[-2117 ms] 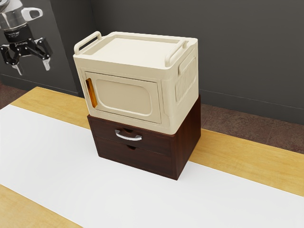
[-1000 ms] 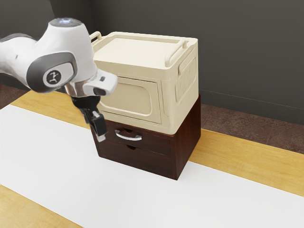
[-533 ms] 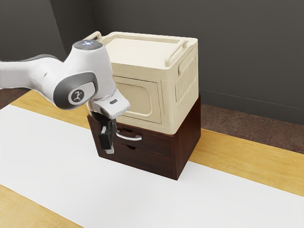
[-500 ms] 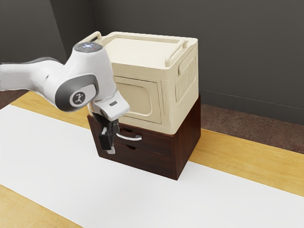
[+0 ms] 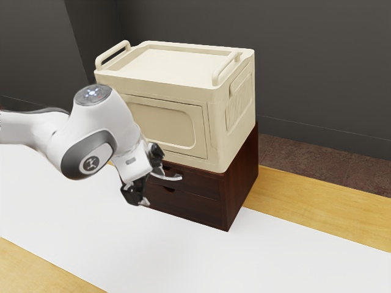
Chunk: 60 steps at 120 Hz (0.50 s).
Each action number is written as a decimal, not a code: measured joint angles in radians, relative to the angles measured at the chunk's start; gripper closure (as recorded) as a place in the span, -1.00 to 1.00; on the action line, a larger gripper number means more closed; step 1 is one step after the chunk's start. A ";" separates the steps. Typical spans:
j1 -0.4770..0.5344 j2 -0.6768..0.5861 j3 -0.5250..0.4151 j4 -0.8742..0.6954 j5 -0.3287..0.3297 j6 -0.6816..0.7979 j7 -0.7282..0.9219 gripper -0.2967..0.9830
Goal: Pull the drawer handle with one arm to open the drawer
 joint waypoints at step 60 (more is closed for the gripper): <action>0.031 0.086 -0.003 0.002 0.017 0.151 0.170 -0.53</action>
